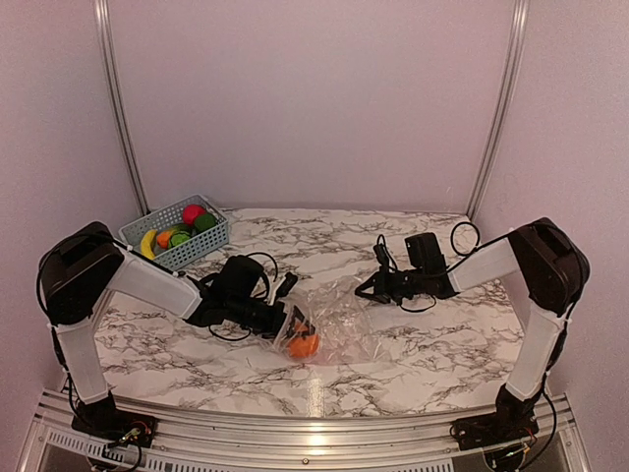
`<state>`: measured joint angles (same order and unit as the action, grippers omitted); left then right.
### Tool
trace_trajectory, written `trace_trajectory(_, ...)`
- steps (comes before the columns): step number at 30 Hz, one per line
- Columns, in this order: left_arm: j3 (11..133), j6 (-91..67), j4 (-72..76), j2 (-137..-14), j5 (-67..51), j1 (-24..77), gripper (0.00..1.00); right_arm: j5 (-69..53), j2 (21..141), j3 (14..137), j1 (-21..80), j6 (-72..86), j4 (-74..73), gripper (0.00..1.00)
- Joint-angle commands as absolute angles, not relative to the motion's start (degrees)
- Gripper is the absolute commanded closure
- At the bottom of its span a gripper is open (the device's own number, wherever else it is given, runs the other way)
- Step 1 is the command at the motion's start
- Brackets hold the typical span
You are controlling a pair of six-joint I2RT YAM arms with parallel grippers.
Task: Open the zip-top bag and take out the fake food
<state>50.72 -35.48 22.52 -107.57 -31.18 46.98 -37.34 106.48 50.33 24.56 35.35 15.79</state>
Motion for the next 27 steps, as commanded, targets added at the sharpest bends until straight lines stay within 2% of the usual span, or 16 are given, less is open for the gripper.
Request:
trace_trajectory(1,52.0,-31.6,19.0,-108.7,-32.8,47.0,0.25,-37.8,105.8,50.7,24.1,34.5,15.7,1.0)
trace_trajectory(7,54.1,-25.1,11.2,-109.2,-32.8,47.8,0.19,-38.3,106.6,51.2,24.2,34.9,16.0,1.0)
trace_trajectory(13,53.5,-23.2,8.1,-108.0,-30.1,47.9,0.26,-38.4,106.8,51.0,24.2,34.7,15.8,1.0)
trace_trajectory(19,50.6,-24.6,7.2,-102.0,-27.5,46.3,0.4,-38.1,105.8,50.6,24.2,33.7,14.8,1.0)
trace_trajectory(27,47.2,-27.1,6.1,-93.3,-25.3,41.7,0.42,-38.5,104.3,48.3,24.0,32.1,14.8,1.0)
